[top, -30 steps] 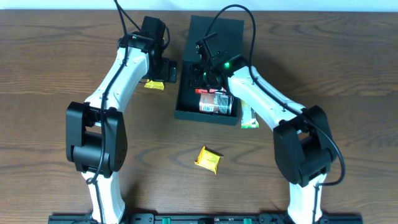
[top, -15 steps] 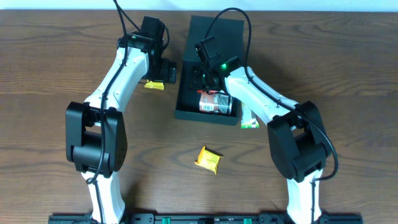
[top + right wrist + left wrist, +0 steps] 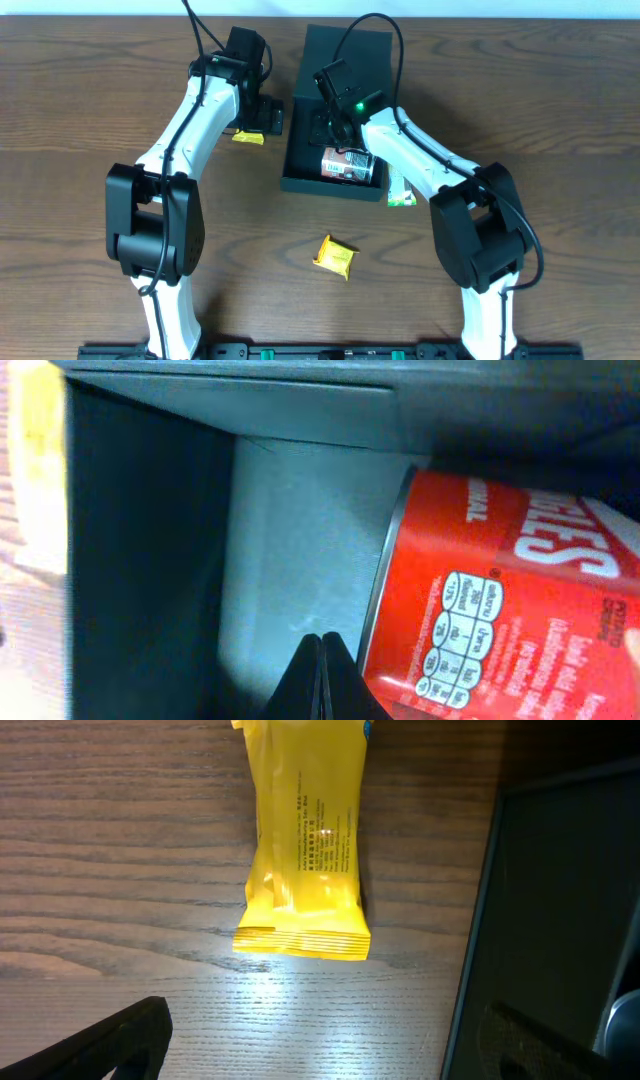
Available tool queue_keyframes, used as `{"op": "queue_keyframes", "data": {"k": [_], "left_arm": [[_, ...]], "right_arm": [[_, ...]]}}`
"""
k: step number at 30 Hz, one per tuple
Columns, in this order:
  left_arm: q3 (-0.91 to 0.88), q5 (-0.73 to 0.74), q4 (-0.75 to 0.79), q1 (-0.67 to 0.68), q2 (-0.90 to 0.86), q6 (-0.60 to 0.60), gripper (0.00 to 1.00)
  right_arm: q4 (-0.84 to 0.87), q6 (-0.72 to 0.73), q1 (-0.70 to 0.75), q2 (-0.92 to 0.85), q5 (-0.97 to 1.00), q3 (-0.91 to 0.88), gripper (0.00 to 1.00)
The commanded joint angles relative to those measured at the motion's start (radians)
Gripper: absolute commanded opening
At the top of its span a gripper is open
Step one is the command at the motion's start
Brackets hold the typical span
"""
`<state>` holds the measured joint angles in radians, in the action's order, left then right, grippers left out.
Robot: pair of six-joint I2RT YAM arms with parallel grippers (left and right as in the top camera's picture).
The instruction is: Pack container
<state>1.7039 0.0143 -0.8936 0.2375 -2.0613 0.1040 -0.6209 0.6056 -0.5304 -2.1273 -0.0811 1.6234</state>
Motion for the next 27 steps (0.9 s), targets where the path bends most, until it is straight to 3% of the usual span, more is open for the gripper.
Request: {"op": "queue_keyframes", "data": {"k": [1, 27], "left_arm": [[-0.001, -0.021, -0.011, -0.004, -0.002, -0.002, 0.98], [-0.001, -0.021, -0.023, -0.003, -0.002, -0.003, 0.99]], "right_arm": [[-0.015, -0.019, 0.002, -0.005, 0.059, 0.019, 0.02], [-0.049, -0.019, 0.007, -0.005, 0.075, 0.027, 0.01]]}}
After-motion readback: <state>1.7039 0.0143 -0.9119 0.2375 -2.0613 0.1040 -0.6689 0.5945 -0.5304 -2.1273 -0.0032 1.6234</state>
